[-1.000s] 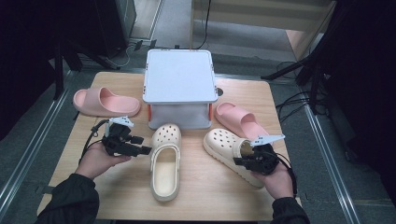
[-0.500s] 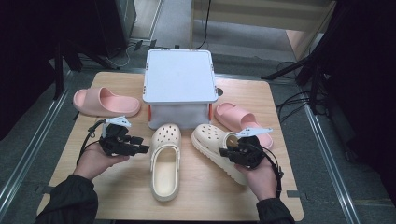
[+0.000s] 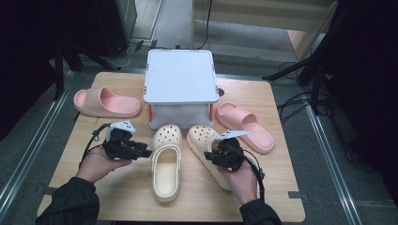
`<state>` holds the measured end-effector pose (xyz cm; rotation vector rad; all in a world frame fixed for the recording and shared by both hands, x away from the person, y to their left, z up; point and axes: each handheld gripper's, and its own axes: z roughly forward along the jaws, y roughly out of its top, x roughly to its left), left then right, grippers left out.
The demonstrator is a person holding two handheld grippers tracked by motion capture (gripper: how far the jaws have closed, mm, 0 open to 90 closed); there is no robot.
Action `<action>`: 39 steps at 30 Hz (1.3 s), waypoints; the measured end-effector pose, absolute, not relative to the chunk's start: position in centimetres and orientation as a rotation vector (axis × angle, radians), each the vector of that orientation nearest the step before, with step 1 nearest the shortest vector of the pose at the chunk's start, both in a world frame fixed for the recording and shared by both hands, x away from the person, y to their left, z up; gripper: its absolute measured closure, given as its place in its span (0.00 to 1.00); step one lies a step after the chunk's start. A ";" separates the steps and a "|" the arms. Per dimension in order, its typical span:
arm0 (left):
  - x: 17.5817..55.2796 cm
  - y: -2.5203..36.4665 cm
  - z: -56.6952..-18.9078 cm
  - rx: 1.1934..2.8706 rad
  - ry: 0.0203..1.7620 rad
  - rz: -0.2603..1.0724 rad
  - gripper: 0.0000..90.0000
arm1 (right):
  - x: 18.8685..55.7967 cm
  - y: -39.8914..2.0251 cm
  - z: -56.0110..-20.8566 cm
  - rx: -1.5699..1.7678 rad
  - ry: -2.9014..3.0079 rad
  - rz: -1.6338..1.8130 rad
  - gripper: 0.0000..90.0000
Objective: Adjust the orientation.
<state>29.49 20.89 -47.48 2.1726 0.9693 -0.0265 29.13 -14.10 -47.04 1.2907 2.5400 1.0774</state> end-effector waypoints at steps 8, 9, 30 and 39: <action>29.2 20.6 -47.7 2.207 0.930 -0.020 0.64 | 28.6 -12.1 -47.9 1.298 2.542 1.116 0.83; 29.1 20.6 -47.7 2.205 0.933 -0.017 0.64 | 28.6 -11.8 -48.0 1.297 2.548 1.125 0.83; 28.0 20.7 -48.1 2.197 0.975 -0.014 0.61 | 28.7 -9.7 -48.2 1.236 2.587 1.362 0.64; 28.2 21.6 -47.4 2.129 1.016 0.016 0.61 | 28.2 -9.0 -48.4 1.254 2.565 1.344 0.50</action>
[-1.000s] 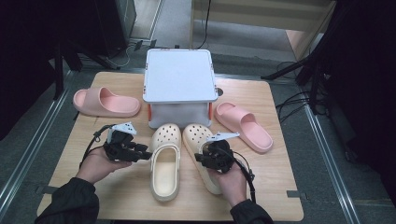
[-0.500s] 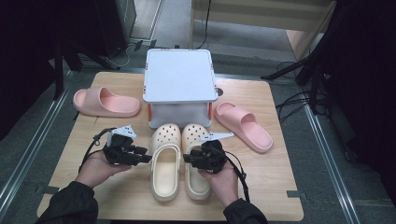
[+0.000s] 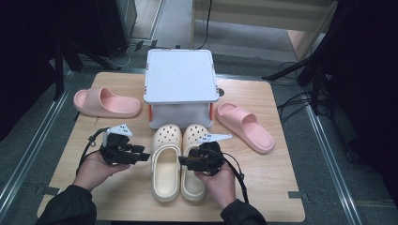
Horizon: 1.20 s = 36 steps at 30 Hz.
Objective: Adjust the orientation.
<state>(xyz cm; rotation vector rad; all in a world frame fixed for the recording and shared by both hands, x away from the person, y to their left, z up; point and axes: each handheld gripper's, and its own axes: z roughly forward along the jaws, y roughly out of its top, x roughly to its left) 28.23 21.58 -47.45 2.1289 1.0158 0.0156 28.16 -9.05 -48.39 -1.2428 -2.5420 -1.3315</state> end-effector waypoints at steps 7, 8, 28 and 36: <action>28.5 22.1 -47.0 2.087 1.031 0.026 0.63 | 27.2 -7.6 -49.1 -1.315 -2.580 -1.335 0.39; 28.5 22.1 -47.0 2.088 1.031 0.023 0.63 | 27.1 -7.4 -49.1 -1.330 -2.587 -1.335 0.38; 29.6 22.7 -44.9 2.045 1.065 0.027 0.84 | 26.8 -5.0 -50.5 -1.615 -2.575 -1.305 0.48; 31.4 21.9 -43.2 2.077 1.053 0.071 0.88 | 27.2 -4.9 -50.1 -1.595 -2.616 -1.246 0.53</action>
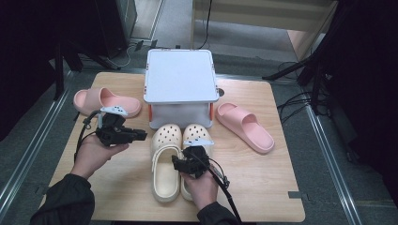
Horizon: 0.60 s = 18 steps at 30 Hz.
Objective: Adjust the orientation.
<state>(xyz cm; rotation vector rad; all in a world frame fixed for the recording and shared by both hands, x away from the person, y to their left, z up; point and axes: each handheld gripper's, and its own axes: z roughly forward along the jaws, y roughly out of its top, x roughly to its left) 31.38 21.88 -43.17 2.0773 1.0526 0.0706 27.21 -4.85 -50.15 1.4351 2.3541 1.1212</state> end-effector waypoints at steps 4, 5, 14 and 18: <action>32.3 21.7 -42.0 2.077 1.025 0.085 0.91 | 27.3 -5.4 -50.1 1.454 2.372 1.136 0.58; 32.6 21.6 -41.7 2.076 1.017 0.089 0.92 | 27.3 -5.5 -50.1 1.456 2.375 1.133 0.59; 35.6 20.7 -39.3 2.078 0.994 0.082 0.95 | 27.2 -5.9 -49.4 1.424 2.420 1.062 0.71; 36.9 20.7 -38.0 2.071 0.999 0.093 0.95 | 27.3 -6.7 -49.2 1.381 2.462 1.067 0.73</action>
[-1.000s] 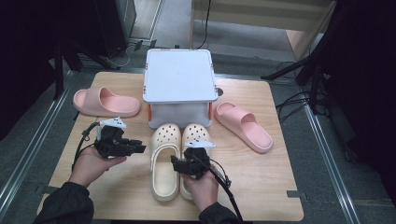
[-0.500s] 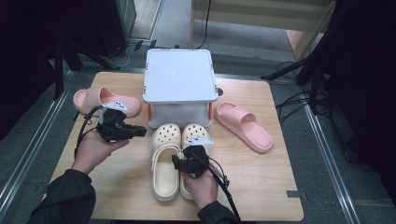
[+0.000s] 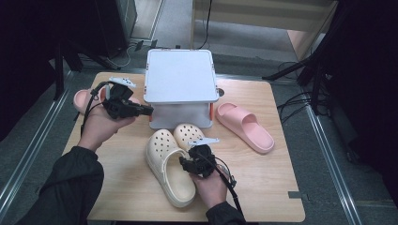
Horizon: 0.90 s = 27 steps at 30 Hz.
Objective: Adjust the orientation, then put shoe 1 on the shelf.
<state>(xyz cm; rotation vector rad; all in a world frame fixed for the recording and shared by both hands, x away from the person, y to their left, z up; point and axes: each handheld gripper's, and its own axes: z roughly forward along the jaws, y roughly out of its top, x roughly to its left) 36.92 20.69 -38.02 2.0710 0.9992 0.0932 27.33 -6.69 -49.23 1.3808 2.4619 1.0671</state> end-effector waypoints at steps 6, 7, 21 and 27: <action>39.0 20.0 -36.9 2.090 1.026 0.129 0.96 | 27.7 -7.8 -49.0 1.305 2.512 1.095 0.73; 39.2 19.9 -36.8 2.091 1.024 0.127 0.96 | 27.8 -8.0 -48.9 1.296 2.517 1.102 0.74; 41.6 20.6 -36.5 2.081 1.036 0.166 0.96 | 29.0 -10.1 -45.7 1.286 2.507 1.225 0.74; 42.0 20.8 -37.2 2.111 1.059 0.166 0.96 | 31.2 -10.1 -44.6 1.264 2.484 1.184 0.74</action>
